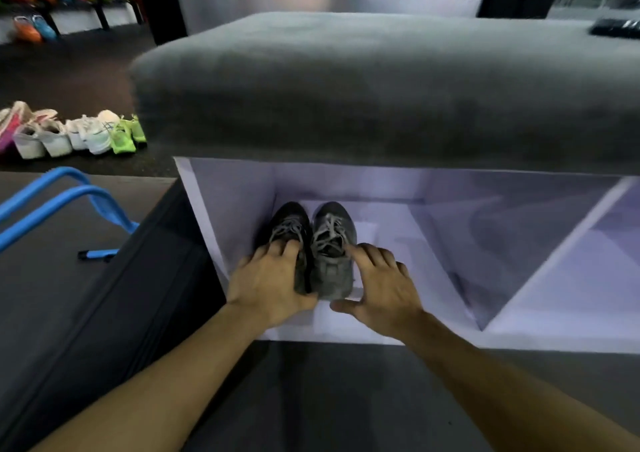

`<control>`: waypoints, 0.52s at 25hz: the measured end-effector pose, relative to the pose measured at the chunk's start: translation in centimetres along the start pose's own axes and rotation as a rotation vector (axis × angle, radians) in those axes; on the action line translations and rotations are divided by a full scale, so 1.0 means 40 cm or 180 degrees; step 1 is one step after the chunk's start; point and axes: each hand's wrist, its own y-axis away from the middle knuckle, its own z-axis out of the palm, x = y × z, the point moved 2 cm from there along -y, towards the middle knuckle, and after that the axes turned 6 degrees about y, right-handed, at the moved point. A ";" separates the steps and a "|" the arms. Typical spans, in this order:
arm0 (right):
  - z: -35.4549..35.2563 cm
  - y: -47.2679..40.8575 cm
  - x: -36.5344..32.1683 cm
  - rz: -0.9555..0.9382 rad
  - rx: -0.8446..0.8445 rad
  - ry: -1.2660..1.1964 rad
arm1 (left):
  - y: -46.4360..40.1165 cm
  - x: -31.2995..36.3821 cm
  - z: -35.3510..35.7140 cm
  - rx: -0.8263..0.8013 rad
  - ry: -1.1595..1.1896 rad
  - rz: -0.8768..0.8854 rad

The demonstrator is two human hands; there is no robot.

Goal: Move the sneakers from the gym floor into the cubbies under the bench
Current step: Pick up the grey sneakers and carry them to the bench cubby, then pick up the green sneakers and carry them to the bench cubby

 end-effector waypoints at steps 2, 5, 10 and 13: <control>-0.042 0.059 -0.010 -0.0048 -0.0001 0.0078 | 0.056 0.025 -0.029 -0.0016 -0.0054 0.0070; -0.142 0.125 -0.020 -0.0128 0.0197 0.0063 | 0.126 0.070 -0.114 0.0086 -0.0028 0.0187; -0.375 0.183 -0.041 -0.0274 0.0633 0.0090 | 0.216 0.150 -0.349 0.0651 -0.0118 0.0393; -0.541 0.188 -0.057 -0.0434 0.0879 0.0188 | 0.247 0.190 -0.513 0.1062 -0.0154 0.0490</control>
